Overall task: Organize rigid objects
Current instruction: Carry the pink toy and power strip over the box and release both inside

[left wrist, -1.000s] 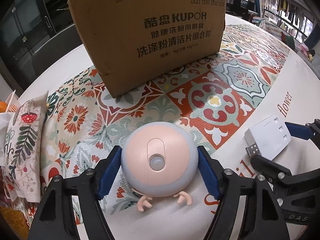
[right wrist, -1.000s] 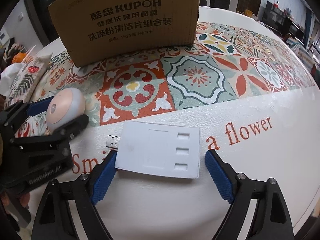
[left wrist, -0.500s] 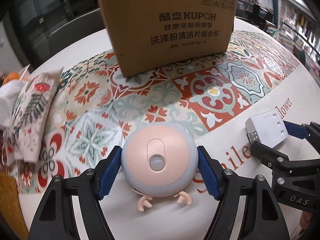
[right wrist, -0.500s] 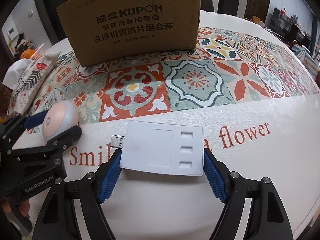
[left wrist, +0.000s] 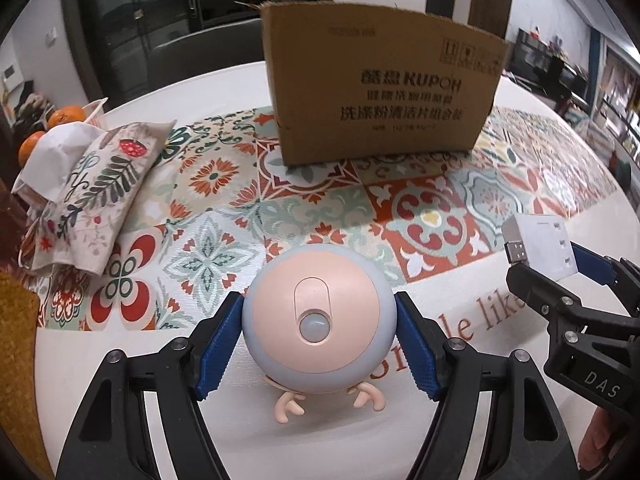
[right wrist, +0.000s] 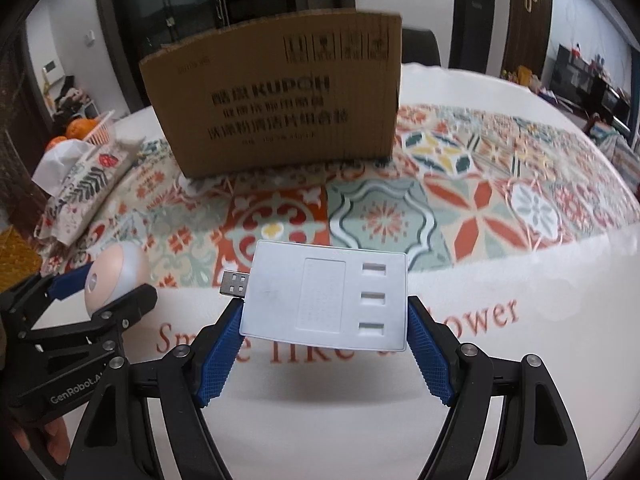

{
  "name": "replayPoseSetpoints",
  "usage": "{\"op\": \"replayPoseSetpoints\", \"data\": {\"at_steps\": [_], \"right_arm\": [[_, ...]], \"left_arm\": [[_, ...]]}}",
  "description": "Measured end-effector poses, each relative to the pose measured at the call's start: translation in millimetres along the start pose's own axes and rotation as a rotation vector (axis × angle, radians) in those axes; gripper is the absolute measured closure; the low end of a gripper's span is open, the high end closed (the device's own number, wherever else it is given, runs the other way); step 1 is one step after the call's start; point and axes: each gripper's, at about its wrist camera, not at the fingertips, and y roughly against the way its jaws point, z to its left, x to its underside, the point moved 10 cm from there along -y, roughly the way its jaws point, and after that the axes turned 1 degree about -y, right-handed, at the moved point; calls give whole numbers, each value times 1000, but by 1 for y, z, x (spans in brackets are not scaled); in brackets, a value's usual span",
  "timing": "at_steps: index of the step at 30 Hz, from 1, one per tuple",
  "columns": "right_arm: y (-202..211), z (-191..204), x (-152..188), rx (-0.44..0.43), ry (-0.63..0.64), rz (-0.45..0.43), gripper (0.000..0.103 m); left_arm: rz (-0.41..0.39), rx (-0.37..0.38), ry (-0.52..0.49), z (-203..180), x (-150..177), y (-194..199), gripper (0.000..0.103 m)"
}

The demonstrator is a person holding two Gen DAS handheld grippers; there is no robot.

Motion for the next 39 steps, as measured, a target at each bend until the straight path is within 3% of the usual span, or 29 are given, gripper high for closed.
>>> {"op": "replayPoseSetpoints", "data": {"at_steps": [19,39], "right_arm": [[22,1,-62,-93,-11,-125,25],[63,-6,-141,-118,-12,-281,25]], "left_arm": [[-134,-23,96,4,-59,37,29],[-287,-21,58,-4,-134,83,29]]}}
